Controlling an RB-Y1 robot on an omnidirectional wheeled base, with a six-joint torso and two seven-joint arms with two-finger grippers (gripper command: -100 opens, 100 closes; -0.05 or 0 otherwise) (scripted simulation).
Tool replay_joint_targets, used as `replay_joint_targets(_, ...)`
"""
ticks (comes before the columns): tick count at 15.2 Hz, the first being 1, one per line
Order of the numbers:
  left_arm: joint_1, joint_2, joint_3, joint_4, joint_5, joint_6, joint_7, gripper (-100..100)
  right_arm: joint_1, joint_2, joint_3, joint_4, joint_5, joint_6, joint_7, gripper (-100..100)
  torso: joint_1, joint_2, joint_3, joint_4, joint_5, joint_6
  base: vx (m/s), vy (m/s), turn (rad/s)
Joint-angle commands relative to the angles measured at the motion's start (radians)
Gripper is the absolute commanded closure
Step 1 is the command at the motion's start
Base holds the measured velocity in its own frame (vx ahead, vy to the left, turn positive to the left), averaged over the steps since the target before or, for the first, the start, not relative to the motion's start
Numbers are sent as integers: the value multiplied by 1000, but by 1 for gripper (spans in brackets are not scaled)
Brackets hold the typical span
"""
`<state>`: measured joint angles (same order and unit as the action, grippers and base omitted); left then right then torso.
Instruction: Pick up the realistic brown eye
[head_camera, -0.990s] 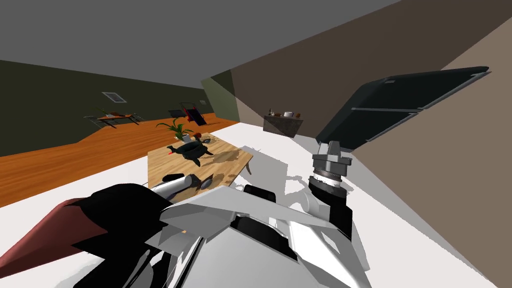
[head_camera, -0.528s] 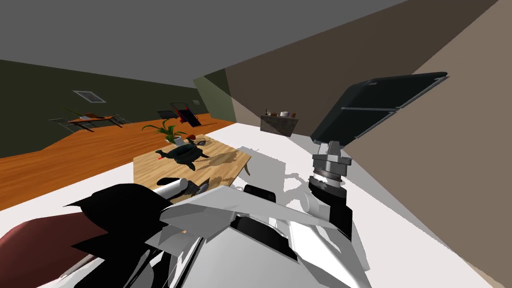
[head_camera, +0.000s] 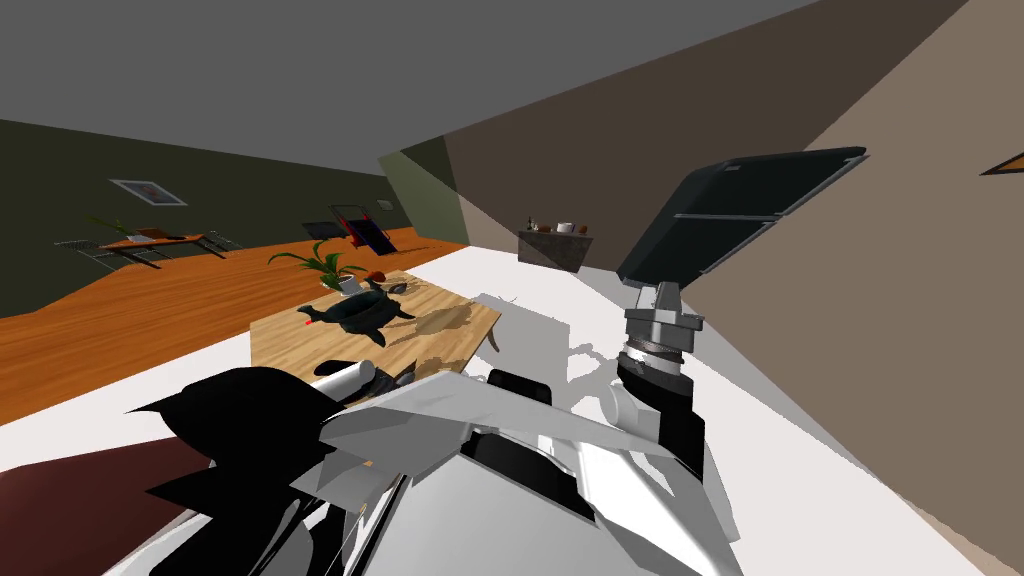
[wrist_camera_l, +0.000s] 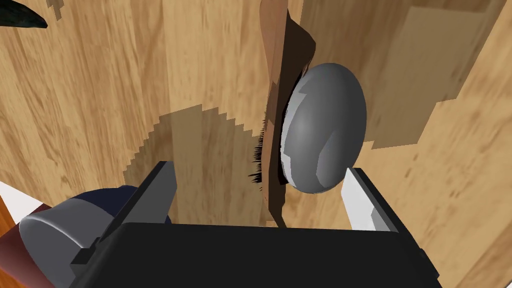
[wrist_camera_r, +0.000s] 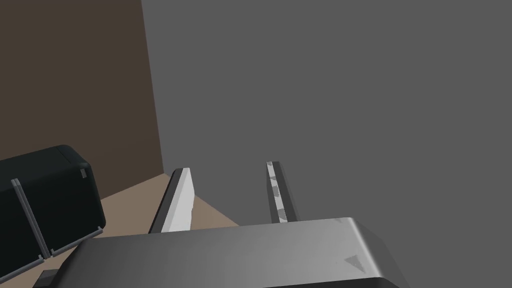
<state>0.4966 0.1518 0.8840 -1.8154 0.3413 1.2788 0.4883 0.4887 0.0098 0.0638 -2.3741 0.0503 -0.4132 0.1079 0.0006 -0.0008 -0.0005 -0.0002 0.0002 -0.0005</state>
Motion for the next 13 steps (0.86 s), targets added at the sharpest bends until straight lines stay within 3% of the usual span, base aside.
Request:
replay_joint_targets(1, -8, 2, -7, 29, -4, -27, -5, -100, 0, 0, 0, 0, 0, 0, 0, 0, 0, 0, 0, 0, 0, 0, 3, 27, 28)
replay_joint_targets(2, -13, 1, -12, 46, -9, -43, -7, -100, 0, 0, 0, 0, 0, 0, 0, 0, 0, 0, 0, 0, 0, 0, 7, 30, 24)
replay_joint_targets(3, -7, 1, -7, 26, -5, -24, -4, -100, 0, 0, 0, 0, 0, 0, 0, 0, 0, 0, 0, 0, 0, 0, 5, 19, 6)
replay_joint_targets(4, -8, 1, -8, 30, -5, -29, -5, 100, 0, 0, 0, 0, 0, 0, 0, 0, 0, 0, 0, 0, 0, 0, 2, 7, -2)
replay_joint_targets(8, -8, 1, -7, 30, -5, -30, -5, 100, 0, 0, 0, 0, 0, 0, 0, 0, -1, 0, 0, 0, 0, 0, 0, 0, 0)
replay_joint_targets(9, 2, 4, 4, -5, 4, 4, 0, 100, 0, 0, 0, 0, 0, 0, 0, 0, -1, 0, 0, 0, 0, 0, -6, -18, -37)
replay_joint_targets(12, 12, 5, 15, -38, 13, 35, 4, 100, 0, 0, 0, 0, 0, 0, 0, 0, -4, 1, 0, 0, -1, 1, -6, -34, -40)
replay_joint_targets(13, 6, 7, 10, -18, 10, 17, 1, 100, 0, 0, 0, 0, 0, 0, 0, 0, -5, 1, 0, 0, -2, 1, -1, -19, -8)
